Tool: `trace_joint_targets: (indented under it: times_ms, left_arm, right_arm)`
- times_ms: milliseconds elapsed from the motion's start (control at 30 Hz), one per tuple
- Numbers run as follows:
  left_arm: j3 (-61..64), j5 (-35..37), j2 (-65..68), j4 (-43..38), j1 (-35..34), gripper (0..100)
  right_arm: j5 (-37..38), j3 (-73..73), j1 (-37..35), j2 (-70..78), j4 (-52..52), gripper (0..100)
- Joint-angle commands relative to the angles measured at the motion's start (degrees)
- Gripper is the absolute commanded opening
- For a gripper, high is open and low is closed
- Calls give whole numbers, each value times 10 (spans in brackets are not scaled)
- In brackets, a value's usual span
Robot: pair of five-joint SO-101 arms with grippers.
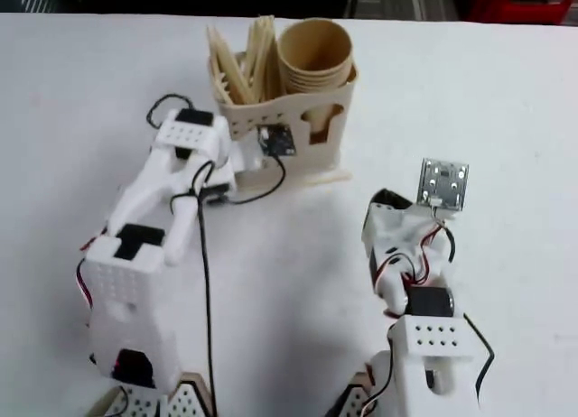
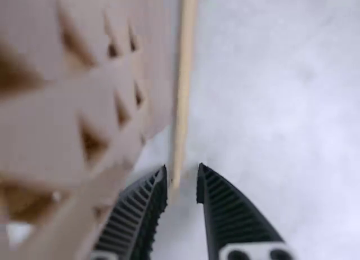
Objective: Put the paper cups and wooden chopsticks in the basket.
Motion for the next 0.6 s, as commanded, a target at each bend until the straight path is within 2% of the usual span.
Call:
trace_joint_targets:
  times_ms: [0,233,367,567]
  left_arm:
    - [-82,8,-7,79,13,98]
    - [-87,7,-1,123,40,93]
    - [-70,8,-6,116,46,51]
    - [-65,12,-1,62,22,50]
  right_arm:
    - [0,-9,6,-12,-11,21]
    - [0,-9,6,-13,-11,21]
    - [0,-9,6,-13,-11,21]
    - [0,-9,6,-13,-11,21]
